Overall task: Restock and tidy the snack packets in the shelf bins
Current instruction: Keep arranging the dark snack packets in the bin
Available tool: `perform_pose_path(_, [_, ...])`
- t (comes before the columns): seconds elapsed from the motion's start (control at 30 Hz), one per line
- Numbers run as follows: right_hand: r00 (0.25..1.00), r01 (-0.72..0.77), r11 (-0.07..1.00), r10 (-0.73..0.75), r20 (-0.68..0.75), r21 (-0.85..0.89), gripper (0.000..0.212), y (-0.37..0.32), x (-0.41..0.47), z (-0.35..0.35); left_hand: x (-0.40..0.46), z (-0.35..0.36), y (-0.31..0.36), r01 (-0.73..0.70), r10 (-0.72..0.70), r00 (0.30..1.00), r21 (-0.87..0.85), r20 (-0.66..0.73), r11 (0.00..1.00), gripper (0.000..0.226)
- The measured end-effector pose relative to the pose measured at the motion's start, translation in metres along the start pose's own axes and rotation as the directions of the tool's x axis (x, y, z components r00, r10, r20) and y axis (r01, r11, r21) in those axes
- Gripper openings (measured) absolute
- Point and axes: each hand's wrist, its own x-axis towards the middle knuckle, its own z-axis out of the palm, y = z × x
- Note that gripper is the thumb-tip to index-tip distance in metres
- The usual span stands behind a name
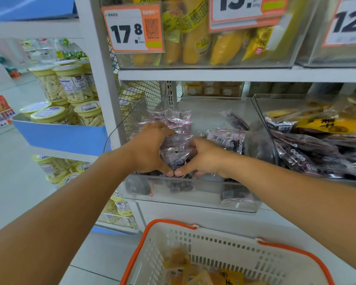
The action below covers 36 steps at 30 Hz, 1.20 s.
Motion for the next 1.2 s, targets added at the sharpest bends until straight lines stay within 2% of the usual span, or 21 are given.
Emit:
perform_pose_path(0.1, [0.995,0.039,0.993,-0.049,-0.083,-0.115,0.075,0.001,0.003,0.003,0.001,0.001,0.008,0.03,-0.028,0.999,0.096,-0.021,0.995,0.092])
perform_pose_path(0.13, [0.994,0.055,0.987,-0.069,-0.09,-0.154,0.076,0.001,0.004,0.003,0.0,0.002,0.01,0.027,-0.021,0.999,0.126,-0.046,0.992,0.089])
perform_pose_path(0.23, [0.997,0.072,0.951,-0.073,0.009,-0.299,0.053,-0.01,-0.005,-0.008,-0.002,0.006,0.013,-0.015,0.037,0.995,0.221,-0.096,0.975,0.084])
perform_pose_path(0.27, [0.998,0.067,0.886,-0.053,0.044,-0.459,0.047,-0.017,-0.008,-0.019,-0.003,0.007,0.013,-0.03,0.057,0.993,0.239,-0.105,0.971,0.084])
perform_pose_path(0.3, [0.998,0.056,0.774,-0.024,0.059,-0.63,0.046,-0.024,-0.011,-0.032,-0.004,0.008,0.013,-0.04,0.069,0.992,0.25,-0.108,0.967,0.086])
perform_pose_path(0.37, [0.995,0.021,0.487,0.074,0.065,-0.873,0.053,-0.032,-0.019,-0.058,-0.005,0.01,0.01,-0.049,0.081,0.99,0.261,-0.111,0.964,0.09])
perform_pose_path(0.47, [0.953,0.038,0.174,0.289,0.088,-0.984,0.056,-0.022,-0.034,-0.064,-0.006,0.012,0.004,-0.045,0.066,0.992,0.192,-0.104,0.98,0.101])
perform_pose_path(0.53, [0.941,0.038,0.106,0.331,0.071,-0.994,0.06,-0.01,-0.037,-0.055,-0.006,0.014,-0.001,-0.072,0.081,0.992,0.102,-0.092,0.992,0.1])
perform_pose_path(0.6, [0.935,0.015,0.135,0.349,0.062,-0.991,0.07,-0.002,-0.033,-0.047,-0.007,0.015,-0.004,-0.101,0.104,0.99,0.033,-0.098,0.994,0.09])
perform_pose_path(0.63, [0.931,0.014,0.144,0.358,0.066,-0.989,0.082,0.001,-0.033,-0.045,-0.007,0.015,-0.004,-0.112,0.113,0.989,0.009,-0.1,0.994,0.084])
perform_pose_path(0.7, [0.919,0.049,0.103,0.384,0.085,-0.993,0.1,0.003,-0.034,-0.041,-0.006,0.016,-0.004,-0.118,0.114,0.989,-0.033,-0.097,0.992,0.076])
perform_pose_path(0.73, [0.919,0.054,0.093,0.385,0.085,-0.994,0.097,0.003,-0.035,-0.042,-0.006,0.017,-0.003,-0.113,0.108,0.99,-0.053,-0.094,0.992,0.073])
perform_pose_path(0.77, [0.927,0.047,0.106,0.365,0.083,-0.993,0.083,0.002,-0.035,-0.044,-0.006,0.017,-0.002,-0.108,0.1,0.99,-0.076,-0.095,0.991,0.07])
perform_pose_path(0.8, [0.948,0.048,0.149,0.304,0.092,-0.988,0.065,0.0,-0.035,-0.049,-0.006,0.017,-0.002,-0.104,0.093,0.99,-0.104,-0.101,0.989,0.068])
perform_pose_path(0.87, [0.98,0.083,0.307,0.146,0.133,-0.948,0.05,-0.008,-0.038,-0.061,-0.006,0.017,-0.003,-0.102,0.084,0.99,-0.166,-0.113,0.981,0.066])
perform_pose_path(0.93, [0.987,0.132,0.614,-0.006,0.162,-0.779,0.032,-0.021,-0.041,-0.073,-0.005,0.017,-0.004,-0.099,0.075,0.99,-0.214,-0.119,0.972,0.066])
perform_pose_path(0.97, [0.982,0.163,0.731,-0.057,0.179,-0.663,0.024,-0.028,-0.045,-0.077,-0.004,0.018,-0.005,-0.097,0.069,0.99,-0.237,-0.125,0.967,0.066])
perform_pose_path(1.0, [0.975,0.199,0.794,-0.099,0.2,-0.575,0.019,-0.034,-0.048,-0.079,-0.003,0.018,-0.006,-0.099,0.066,0.989,-0.263,-0.131,0.96,0.066])
perform_pose_path(1.1, [0.958,0.251,0.835,-0.141,0.25,-0.489,0.017,-0.036,-0.046,-0.065,-0.001,0.017,-0.01,-0.128,0.085,0.985,-0.306,-0.151,0.943,0.067])
perform_pose_path(1.2, [0.968,0.233,0.913,-0.186,0.168,-0.334,0.016,-0.024,-0.035,-0.035,-0.001,0.014,-0.016,-0.158,0.102,0.982,-0.406,-0.156,0.9,0.057])
